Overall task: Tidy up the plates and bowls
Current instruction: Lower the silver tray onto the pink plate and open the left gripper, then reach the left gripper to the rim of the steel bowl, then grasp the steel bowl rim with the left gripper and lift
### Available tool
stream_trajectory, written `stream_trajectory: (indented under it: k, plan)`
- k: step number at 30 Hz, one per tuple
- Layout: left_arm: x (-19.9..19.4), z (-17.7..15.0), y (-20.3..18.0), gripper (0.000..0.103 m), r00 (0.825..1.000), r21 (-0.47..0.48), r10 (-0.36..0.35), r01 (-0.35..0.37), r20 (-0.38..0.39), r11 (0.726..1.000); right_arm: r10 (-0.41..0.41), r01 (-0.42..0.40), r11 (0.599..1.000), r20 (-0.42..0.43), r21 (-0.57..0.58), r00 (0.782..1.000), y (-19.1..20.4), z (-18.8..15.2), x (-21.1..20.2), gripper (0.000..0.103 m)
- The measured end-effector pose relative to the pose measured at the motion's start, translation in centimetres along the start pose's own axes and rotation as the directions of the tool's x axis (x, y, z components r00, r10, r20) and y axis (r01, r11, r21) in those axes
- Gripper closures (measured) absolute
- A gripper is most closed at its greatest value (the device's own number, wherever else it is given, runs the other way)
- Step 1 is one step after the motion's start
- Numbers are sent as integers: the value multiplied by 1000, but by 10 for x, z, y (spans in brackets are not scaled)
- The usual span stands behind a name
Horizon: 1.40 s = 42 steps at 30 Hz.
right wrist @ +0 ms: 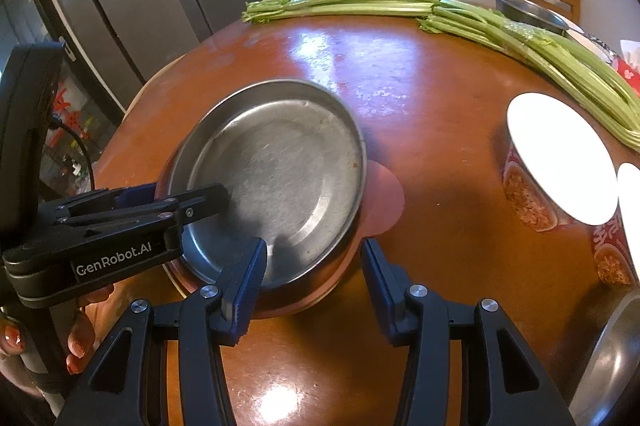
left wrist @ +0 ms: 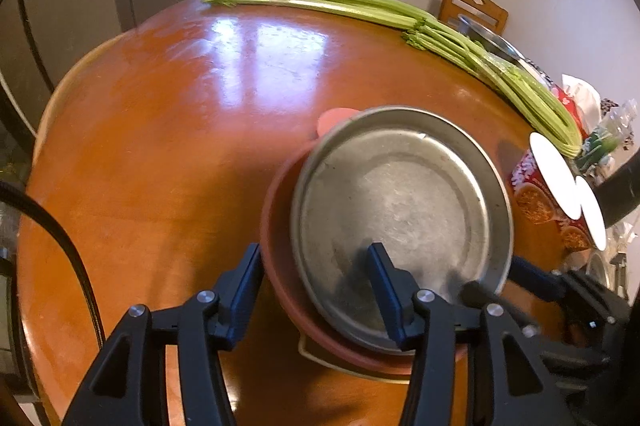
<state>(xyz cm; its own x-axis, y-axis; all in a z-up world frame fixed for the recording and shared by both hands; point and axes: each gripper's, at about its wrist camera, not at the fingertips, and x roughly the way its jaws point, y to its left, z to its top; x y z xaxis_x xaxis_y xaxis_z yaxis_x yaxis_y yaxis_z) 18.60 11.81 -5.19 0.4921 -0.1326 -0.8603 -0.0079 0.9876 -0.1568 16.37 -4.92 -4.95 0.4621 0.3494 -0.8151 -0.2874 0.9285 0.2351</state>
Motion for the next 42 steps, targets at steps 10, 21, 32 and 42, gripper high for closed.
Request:
stream_trajectory:
  k: [10,21,32,42]
  plan:
    - [-47,-6,2,50,992,-18,55,-53,115,998,-67,67,998,123,6,990,-12,-3,-49,52]
    - [-89,-20,-112,49,982,189,-95,63,164,980,-196,186,980,276,63,941,-68,-37,-145,48]
    - [-64,-41,-214,49,976,305,-210,182,62,935,-345,305,932,222,196,912,-172,-83,-184,46]
    - [-25,-67,-267,49,973,374,-220,229,-65,899,-316,286,928,98,239,944,-217,-113,-158,46]
